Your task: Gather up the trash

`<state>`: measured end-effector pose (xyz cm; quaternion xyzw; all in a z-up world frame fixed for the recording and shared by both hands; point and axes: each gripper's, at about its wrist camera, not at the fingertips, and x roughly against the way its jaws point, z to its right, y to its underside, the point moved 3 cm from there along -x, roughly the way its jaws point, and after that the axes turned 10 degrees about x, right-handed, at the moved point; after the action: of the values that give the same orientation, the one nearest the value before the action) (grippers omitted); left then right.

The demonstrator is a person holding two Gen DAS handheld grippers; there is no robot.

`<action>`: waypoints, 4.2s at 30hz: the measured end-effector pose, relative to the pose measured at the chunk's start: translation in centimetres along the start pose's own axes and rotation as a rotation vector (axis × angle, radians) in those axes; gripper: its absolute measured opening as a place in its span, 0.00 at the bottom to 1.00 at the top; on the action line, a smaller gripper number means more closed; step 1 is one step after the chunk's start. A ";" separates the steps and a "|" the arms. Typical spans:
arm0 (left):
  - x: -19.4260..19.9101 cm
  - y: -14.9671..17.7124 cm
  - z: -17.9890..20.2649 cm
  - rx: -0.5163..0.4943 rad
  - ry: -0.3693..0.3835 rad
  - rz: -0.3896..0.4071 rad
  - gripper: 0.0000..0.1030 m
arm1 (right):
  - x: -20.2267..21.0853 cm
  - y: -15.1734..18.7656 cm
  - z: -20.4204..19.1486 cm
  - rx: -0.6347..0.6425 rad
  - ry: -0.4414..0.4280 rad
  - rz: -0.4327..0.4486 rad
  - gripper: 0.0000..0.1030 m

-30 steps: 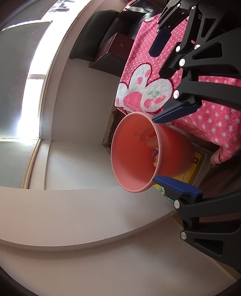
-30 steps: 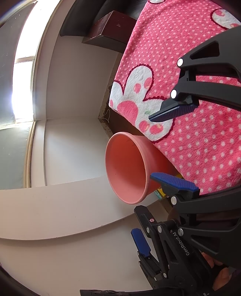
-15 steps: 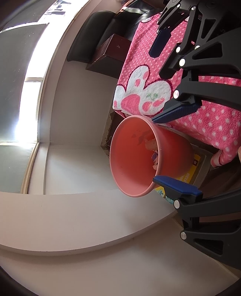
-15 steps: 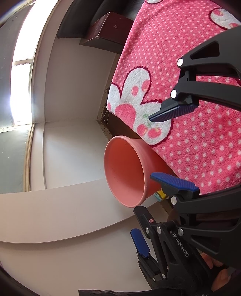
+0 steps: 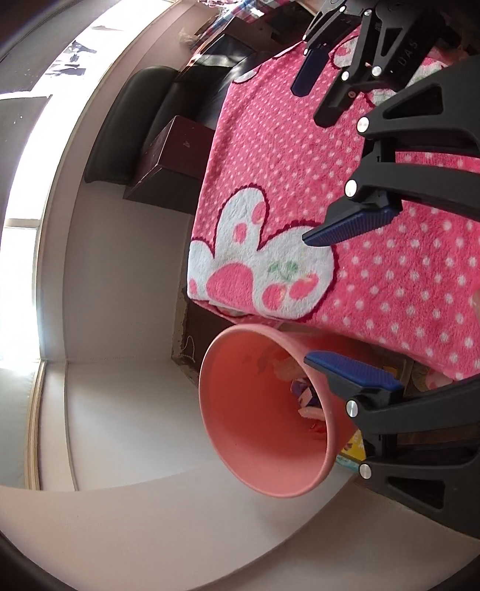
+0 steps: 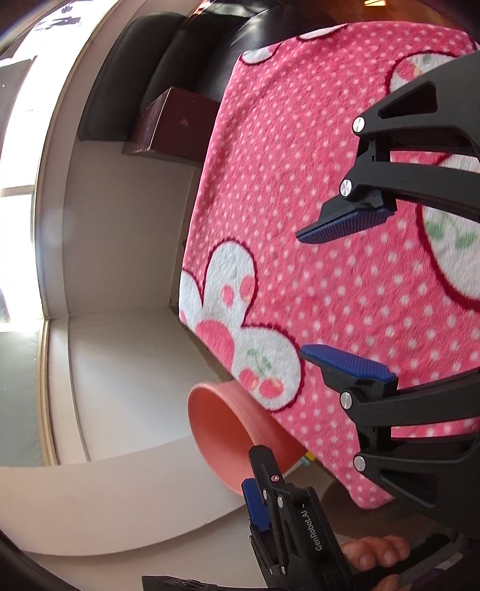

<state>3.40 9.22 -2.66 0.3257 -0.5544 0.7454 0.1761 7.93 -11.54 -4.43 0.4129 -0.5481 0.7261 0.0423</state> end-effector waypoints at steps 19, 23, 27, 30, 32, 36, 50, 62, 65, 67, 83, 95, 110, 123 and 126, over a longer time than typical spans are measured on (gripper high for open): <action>-12.9 -0.4 6.7 -0.086 -0.001 -0.214 0.57 | -2.7 8.1 19.5 -0.241 0.226 -0.280 0.56; -13.9 0.1 7.3 -0.128 -0.027 -0.206 0.60 | -3.4 8.3 19.8 -0.247 0.213 -0.304 0.57; -14.2 0.1 7.3 -0.129 -0.038 -0.183 0.67 | -3.9 8.1 19.5 -0.228 0.212 -0.312 0.65; -14.3 0.0 7.3 -0.125 -0.038 -0.185 0.70 | -4.4 7.9 19.1 -0.203 0.215 -0.324 0.72; -14.3 0.0 7.2 -0.123 -0.037 -0.185 0.70 | -4.4 7.9 19.2 -0.210 0.211 -0.321 0.76; -14.4 0.0 7.2 -0.122 -0.036 -0.185 0.71 | -4.9 7.8 18.5 -0.180 0.195 -0.333 0.87; -14.5 0.0 7.2 -0.124 -0.040 -0.185 0.72 | -4.8 8.1 19.2 -0.230 0.235 -0.347 0.96; -14.5 0.0 7.2 -0.124 -0.040 -0.185 0.73 | -5.4 7.9 19.2 -0.240 0.263 -0.324 0.97; -14.5 0.0 7.2 -0.124 -0.040 -0.185 0.73 | -5.4 7.9 19.2 -0.240 0.263 -0.324 0.97; -14.5 0.1 7.2 -0.124 -0.040 -0.185 0.73 | -5.4 7.9 19.2 -0.240 0.263 -0.324 0.97; -14.6 0.0 7.2 -0.124 -0.041 -0.185 0.73 | -5.4 7.9 19.2 -0.241 0.263 -0.323 0.97; -14.5 0.0 7.2 -0.124 -0.041 -0.186 0.73 | -5.4 7.9 19.3 -0.241 0.263 -0.323 0.97; -14.5 -0.1 7.2 -0.123 -0.041 -0.187 0.73 | -5.4 7.8 19.2 -0.245 0.261 -0.320 0.97; -14.5 -0.1 7.2 -0.124 -0.041 -0.187 0.73 | -5.4 7.8 19.2 -0.244 0.260 -0.320 0.97; -14.6 -0.1 7.2 -0.123 -0.041 -0.187 0.73 | -5.4 7.8 19.3 -0.243 0.260 -0.321 0.97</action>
<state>16.14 3.95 -11.25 0.3797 -0.5699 0.6833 0.2532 18.11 -28.56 -12.76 0.3894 -0.5489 0.6859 0.2769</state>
